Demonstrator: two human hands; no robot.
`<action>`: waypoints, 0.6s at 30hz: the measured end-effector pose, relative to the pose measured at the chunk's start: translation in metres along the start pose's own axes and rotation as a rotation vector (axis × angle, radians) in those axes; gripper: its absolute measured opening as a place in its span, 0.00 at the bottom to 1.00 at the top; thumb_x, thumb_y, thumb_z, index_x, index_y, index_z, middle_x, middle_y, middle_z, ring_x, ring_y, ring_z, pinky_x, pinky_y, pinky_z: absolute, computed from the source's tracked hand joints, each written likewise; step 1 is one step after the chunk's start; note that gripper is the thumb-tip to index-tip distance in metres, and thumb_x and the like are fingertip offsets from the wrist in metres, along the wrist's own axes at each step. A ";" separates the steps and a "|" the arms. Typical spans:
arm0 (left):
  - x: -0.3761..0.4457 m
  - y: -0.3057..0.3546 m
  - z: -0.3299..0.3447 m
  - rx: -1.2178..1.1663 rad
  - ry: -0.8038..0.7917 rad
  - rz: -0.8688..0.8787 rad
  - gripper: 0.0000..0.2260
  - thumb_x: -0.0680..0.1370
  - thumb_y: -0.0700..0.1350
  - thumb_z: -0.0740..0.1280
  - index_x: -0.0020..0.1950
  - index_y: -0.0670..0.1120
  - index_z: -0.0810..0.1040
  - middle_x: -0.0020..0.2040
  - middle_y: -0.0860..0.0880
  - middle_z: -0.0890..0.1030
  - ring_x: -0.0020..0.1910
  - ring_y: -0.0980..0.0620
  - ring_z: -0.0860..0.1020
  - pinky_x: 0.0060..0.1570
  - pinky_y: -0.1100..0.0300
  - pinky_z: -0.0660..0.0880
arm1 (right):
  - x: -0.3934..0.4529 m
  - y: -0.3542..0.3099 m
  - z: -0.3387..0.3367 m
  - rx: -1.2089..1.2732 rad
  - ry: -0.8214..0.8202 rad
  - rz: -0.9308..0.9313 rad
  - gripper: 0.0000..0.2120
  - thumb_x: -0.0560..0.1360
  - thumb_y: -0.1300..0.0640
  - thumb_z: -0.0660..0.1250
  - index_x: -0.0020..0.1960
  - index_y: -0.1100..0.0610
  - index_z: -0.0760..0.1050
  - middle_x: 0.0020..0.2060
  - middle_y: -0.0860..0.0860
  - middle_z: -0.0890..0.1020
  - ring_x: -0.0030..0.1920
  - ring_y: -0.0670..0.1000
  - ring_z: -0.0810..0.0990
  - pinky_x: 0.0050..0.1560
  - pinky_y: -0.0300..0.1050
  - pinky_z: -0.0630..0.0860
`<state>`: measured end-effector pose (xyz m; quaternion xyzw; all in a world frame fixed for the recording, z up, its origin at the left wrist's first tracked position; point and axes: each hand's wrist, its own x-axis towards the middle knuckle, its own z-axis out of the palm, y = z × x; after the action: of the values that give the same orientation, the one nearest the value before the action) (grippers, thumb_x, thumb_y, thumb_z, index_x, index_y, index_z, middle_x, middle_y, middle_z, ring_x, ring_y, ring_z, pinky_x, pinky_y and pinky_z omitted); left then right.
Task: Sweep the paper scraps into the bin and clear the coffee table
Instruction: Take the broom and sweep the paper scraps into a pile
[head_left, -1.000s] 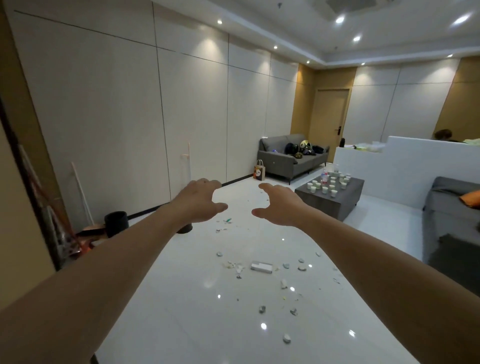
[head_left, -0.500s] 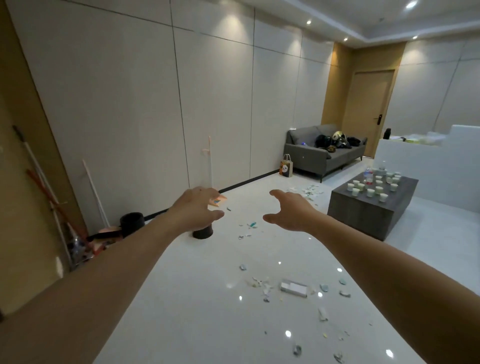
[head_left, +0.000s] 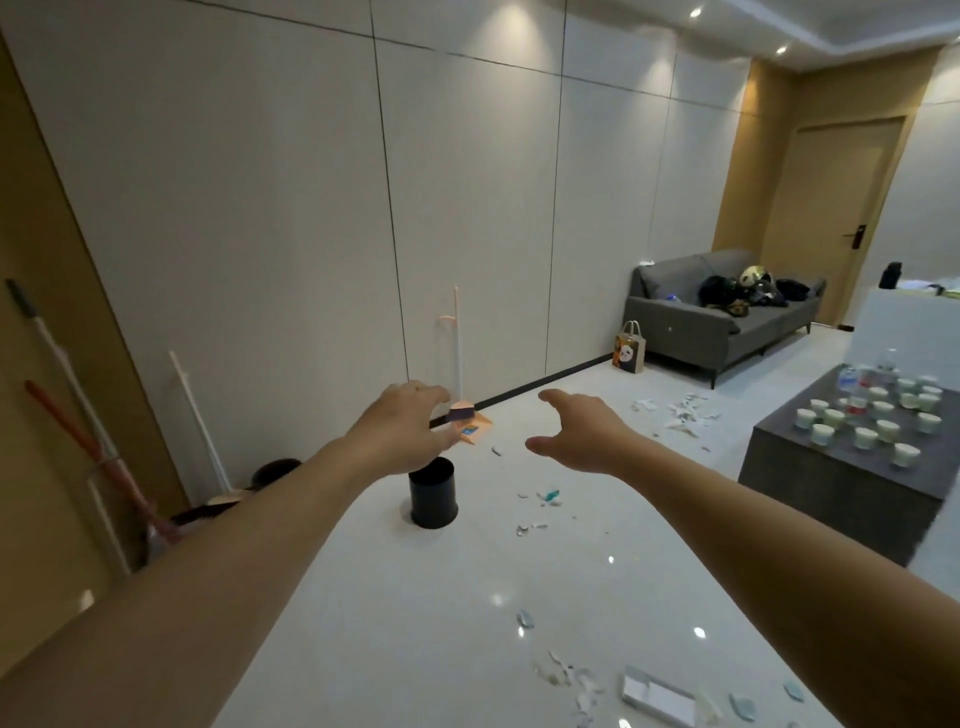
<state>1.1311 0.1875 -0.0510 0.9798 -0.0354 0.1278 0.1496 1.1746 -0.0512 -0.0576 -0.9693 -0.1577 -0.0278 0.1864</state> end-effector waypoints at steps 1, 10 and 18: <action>0.019 -0.011 0.011 -0.013 -0.013 -0.015 0.22 0.74 0.58 0.67 0.67 0.54 0.72 0.65 0.51 0.74 0.63 0.50 0.70 0.57 0.57 0.69 | 0.020 0.005 0.008 -0.008 -0.027 0.008 0.37 0.75 0.43 0.71 0.79 0.52 0.60 0.73 0.55 0.72 0.70 0.57 0.70 0.65 0.49 0.70; 0.249 -0.121 0.085 -0.043 -0.041 -0.046 0.28 0.73 0.61 0.67 0.70 0.53 0.69 0.69 0.49 0.71 0.67 0.48 0.68 0.61 0.56 0.67 | 0.251 0.034 0.050 -0.024 -0.012 0.042 0.38 0.75 0.44 0.71 0.79 0.54 0.60 0.72 0.55 0.71 0.70 0.57 0.70 0.64 0.48 0.70; 0.460 -0.175 0.107 -0.159 -0.015 -0.039 0.26 0.71 0.60 0.68 0.68 0.55 0.72 0.65 0.49 0.75 0.58 0.50 0.74 0.52 0.58 0.68 | 0.448 0.049 0.056 -0.006 0.027 0.095 0.36 0.76 0.44 0.70 0.78 0.54 0.61 0.72 0.56 0.72 0.70 0.57 0.71 0.64 0.49 0.71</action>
<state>1.6193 0.3073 -0.0790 0.9663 -0.0275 0.1143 0.2290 1.6150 0.0588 -0.0766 -0.9758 -0.1089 -0.0324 0.1867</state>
